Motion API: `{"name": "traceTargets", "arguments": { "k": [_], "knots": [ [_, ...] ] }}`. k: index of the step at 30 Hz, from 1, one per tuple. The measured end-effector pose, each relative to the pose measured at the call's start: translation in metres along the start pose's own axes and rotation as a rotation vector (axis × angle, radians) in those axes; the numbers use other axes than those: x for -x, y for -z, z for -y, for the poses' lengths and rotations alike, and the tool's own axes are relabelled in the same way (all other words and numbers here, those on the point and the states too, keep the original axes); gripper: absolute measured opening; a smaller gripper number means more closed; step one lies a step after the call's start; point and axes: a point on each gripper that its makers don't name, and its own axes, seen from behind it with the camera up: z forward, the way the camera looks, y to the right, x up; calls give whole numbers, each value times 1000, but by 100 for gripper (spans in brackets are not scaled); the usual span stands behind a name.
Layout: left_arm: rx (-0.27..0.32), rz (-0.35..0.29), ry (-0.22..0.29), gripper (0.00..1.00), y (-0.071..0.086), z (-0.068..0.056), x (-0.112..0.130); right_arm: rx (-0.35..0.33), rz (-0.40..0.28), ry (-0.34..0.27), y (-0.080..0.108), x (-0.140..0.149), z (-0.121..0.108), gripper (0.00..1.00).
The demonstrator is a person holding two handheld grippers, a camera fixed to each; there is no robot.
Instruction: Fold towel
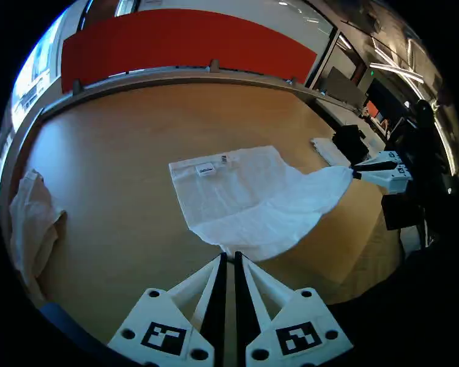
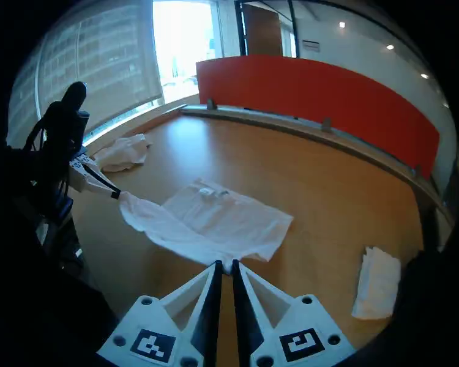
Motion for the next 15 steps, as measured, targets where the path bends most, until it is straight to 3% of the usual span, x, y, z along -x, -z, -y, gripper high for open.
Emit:
{"name": "traceTargets", "arguments": {
  "k": [7, 15],
  "knots": [
    [-3, -42, 12, 9, -3, 5, -21, 12, -3, 6, -7, -8, -8, 12],
    [-20, -88, 16, 9, -16, 19, -49, 30, -4, -1, -23, -18, -23, 12]
  ]
}}
